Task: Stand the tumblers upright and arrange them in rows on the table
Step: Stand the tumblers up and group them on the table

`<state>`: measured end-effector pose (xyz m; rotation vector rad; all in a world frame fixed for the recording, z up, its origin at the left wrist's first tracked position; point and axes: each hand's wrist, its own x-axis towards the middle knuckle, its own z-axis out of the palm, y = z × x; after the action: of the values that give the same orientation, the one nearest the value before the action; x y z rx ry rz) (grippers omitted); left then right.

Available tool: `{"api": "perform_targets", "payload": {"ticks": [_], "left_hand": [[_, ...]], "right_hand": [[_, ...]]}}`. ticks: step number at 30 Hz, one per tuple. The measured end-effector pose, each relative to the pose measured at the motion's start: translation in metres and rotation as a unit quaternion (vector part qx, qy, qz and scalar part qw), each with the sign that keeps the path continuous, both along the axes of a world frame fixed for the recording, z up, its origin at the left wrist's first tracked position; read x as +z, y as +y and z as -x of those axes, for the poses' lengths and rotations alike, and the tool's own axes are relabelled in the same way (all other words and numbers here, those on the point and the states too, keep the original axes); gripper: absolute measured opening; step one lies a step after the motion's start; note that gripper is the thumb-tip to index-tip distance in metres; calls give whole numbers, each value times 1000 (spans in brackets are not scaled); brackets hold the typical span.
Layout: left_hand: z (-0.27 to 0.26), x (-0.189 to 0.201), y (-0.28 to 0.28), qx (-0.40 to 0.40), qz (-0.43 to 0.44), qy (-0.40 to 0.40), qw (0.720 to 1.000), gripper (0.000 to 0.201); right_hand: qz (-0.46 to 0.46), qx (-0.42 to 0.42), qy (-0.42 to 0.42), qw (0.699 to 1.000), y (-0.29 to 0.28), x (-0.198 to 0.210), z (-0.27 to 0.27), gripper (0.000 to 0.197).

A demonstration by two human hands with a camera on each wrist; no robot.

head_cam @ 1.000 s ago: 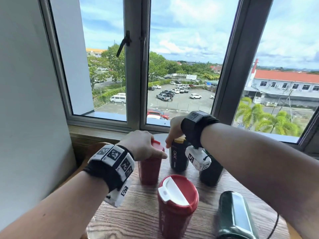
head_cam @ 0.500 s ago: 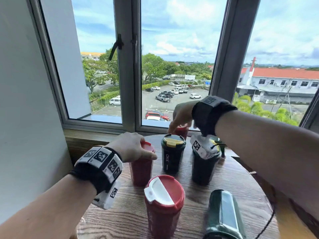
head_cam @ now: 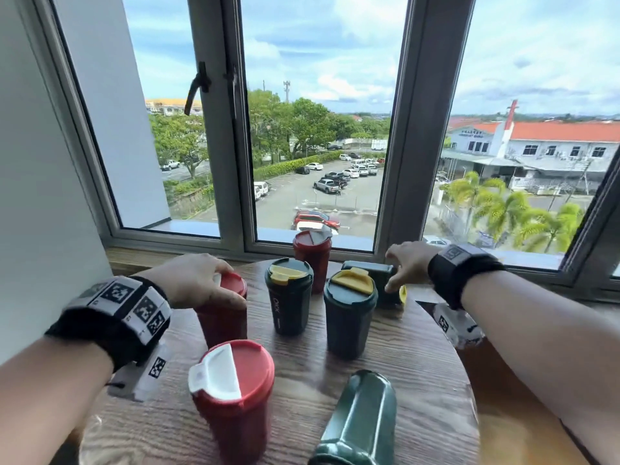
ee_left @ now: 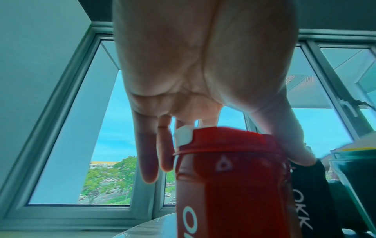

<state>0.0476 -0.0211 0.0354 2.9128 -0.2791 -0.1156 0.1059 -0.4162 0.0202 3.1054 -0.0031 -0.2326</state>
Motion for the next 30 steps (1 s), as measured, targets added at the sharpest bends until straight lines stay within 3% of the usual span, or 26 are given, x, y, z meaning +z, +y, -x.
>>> {"api": "perform_targets", "payload": {"ticks": [4,8,13,17,19,21,24,30], "left_hand": [[0,-2,1,23,15,11,1000,89],[-1,-3,2,40,20,20,999,126],[7,4,-9,72,13,29,997,85],[11,7,-10,74,22,41,996,97],[13,8,-12,72,21,43,996,95],[14,10,-12,74,22,47,996,107],[14,9,-11,64,18,53,996,138],[14,8,-8,58,30,54,996,144]], "right_hand": [[-85,4,-15,996,-18,-36,-6,87],[-157,19,-32,987,-27,-43,-10,84],[-195,84,-87,973,-15,3,-12,79],[-132,128,-44,982,9,33,-14,71],[-100,138,-29,985,16,35,-16,76],[-90,141,-27,986,20,34,-16,83],[-94,149,-26,984,19,30,-17,88],[-133,146,-34,980,5,49,-9,77]]}}
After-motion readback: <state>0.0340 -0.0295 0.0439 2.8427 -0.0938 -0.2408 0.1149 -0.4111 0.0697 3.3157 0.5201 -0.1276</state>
